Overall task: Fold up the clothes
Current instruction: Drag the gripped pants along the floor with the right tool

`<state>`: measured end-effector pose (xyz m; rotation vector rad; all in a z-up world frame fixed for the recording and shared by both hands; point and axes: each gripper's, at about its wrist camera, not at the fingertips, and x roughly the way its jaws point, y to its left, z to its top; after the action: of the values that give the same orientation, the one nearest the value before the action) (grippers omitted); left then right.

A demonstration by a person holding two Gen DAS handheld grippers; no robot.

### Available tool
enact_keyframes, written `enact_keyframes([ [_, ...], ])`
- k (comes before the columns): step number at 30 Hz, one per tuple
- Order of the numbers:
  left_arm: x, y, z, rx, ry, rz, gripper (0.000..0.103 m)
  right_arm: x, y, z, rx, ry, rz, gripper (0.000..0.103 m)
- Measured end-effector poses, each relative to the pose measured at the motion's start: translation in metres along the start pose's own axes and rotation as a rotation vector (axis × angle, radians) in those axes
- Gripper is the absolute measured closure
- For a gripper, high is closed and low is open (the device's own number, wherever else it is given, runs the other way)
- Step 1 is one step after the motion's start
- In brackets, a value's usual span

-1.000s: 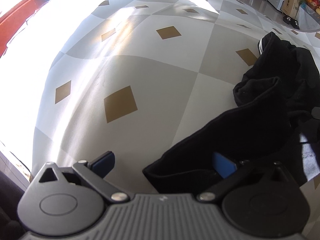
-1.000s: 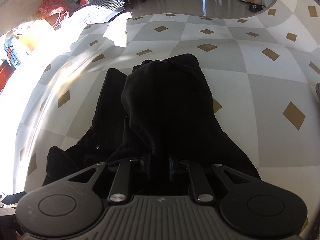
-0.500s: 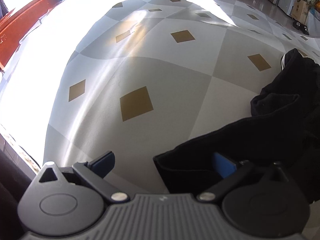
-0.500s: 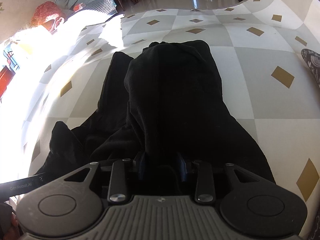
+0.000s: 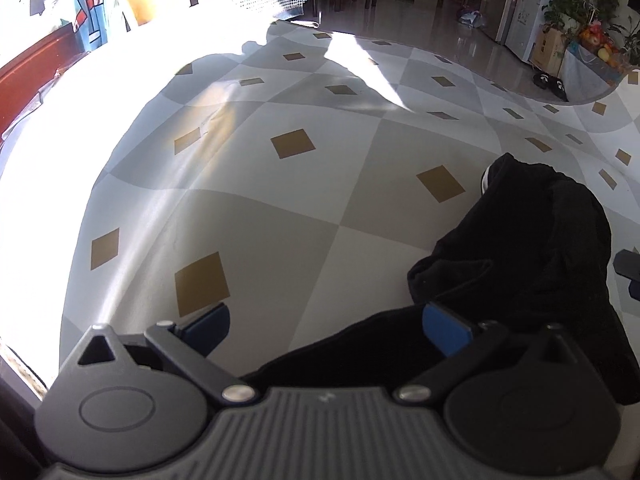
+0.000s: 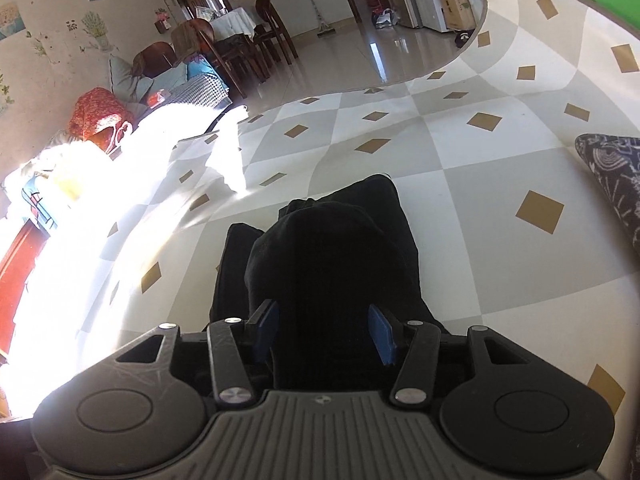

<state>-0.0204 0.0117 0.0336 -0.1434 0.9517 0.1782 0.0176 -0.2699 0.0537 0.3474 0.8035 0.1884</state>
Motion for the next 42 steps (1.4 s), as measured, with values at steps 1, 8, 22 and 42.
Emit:
enact_keyframes([
  [1,0.002,-0.004,0.002,0.007,-0.003,-0.002,0.0,0.001,-0.002,0.002,0.015,-0.004,0.02,0.053],
  [8,0.016,-0.028,0.013,0.059,-0.019,-0.006,0.0,0.011,0.009,0.007,-0.021,-0.035,0.105,0.049],
  [22,0.048,-0.034,0.003,0.118,0.009,0.01,0.0,0.059,0.025,0.005,-0.041,-0.005,0.075,0.049],
  [42,0.054,-0.021,-0.002,0.148,-0.007,0.182,0.0,0.006,0.016,0.006,-0.027,-0.093,0.043,0.098],
])
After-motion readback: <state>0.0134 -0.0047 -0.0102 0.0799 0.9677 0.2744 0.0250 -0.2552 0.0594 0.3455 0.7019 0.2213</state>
